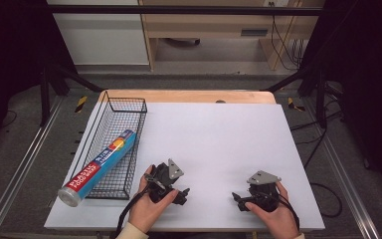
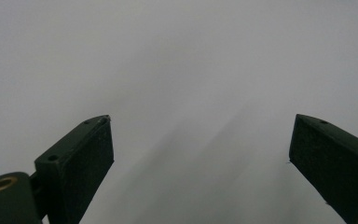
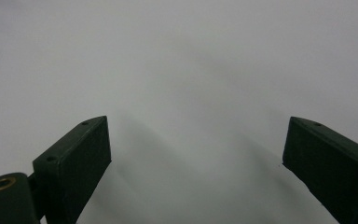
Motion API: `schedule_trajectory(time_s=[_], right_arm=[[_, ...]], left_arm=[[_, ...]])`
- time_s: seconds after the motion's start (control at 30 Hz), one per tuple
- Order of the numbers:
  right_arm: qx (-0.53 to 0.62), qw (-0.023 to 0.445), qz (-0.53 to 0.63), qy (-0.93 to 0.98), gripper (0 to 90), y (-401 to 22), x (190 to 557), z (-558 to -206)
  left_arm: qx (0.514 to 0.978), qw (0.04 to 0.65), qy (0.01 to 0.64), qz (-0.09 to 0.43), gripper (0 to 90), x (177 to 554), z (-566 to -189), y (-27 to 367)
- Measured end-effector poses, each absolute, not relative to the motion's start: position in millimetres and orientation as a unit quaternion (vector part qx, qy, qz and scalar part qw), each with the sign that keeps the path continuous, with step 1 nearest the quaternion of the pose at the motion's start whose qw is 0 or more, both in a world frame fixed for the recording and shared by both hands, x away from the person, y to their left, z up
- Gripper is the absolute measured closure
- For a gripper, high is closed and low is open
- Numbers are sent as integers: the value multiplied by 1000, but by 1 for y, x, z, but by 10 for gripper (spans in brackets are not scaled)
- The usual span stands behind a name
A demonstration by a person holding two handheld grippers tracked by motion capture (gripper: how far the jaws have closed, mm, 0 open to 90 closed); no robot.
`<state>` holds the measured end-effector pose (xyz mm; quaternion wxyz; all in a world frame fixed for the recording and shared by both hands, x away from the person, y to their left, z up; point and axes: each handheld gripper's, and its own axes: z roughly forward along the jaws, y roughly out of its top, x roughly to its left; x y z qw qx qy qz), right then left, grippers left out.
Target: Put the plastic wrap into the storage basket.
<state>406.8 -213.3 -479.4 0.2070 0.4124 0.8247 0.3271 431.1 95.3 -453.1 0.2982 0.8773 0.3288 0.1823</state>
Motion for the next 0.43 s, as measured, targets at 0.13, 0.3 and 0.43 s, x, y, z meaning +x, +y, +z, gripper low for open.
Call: schedule_trajectory(time_s=[0.13, 0.3, 0.43], right_arm=[[413, 209, 325, 825, 82, -214, 407, -480], [414, 211, 323, 824, 82, -214, 407, -480], [419, 213, 329, 819, 79, -214, 407, -478]], left_arm=[[873, 301, 338, 182, 65, 430, -461, 104], [865, 313, 345, 186, 65, 428, -462, 112], [862, 317, 343, 199, 66, 426, -460, 118]])
